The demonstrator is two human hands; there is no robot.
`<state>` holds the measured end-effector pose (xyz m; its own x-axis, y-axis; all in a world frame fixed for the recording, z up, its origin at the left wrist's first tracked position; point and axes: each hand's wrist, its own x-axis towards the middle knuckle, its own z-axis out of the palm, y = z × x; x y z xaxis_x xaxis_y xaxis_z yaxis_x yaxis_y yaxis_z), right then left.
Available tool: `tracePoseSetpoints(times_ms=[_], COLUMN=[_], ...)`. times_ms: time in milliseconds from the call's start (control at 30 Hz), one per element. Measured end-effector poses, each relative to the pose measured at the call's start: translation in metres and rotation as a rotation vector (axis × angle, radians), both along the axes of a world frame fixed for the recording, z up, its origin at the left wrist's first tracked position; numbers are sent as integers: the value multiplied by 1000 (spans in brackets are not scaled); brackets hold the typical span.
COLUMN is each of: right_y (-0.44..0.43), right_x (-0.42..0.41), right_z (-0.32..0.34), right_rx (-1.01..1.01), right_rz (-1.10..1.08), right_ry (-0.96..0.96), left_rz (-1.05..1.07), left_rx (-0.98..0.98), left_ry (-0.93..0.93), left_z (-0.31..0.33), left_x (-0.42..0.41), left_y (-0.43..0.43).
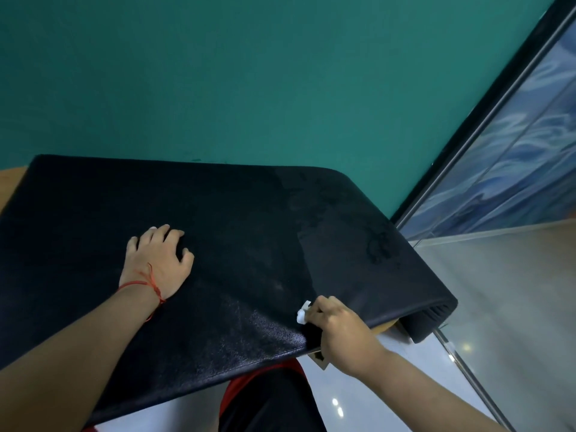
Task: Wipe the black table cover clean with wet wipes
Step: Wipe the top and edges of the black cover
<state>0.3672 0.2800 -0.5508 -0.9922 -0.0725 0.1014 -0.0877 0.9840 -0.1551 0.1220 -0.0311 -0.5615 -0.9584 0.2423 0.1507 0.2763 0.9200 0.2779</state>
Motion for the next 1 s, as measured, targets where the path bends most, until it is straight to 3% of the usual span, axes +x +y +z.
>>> tracePoseSetpoints(times_ms=[300, 500, 667, 833, 1000], right_y=[-23, -29, 2, -4, 1], right_x=[13, 10, 13, 11, 17], right_z=[6, -10, -8, 4, -16], right_rx=[-193, -164, -153, 64, -80], right_rz=[-234, -334, -569, -396, -441], right_ry=[86, 174, 189, 174, 269], left_rz=[-6, -1, -5, -2, -1], left_rx=[6, 1, 13, 12, 10], left_ry=[-12, -6, -3, 3, -4], left_z=[0, -4, -6, -7, -5], left_x=[-1, -4, -3, -5, -5], left_y=[-2, -1, -1, -1, -1])
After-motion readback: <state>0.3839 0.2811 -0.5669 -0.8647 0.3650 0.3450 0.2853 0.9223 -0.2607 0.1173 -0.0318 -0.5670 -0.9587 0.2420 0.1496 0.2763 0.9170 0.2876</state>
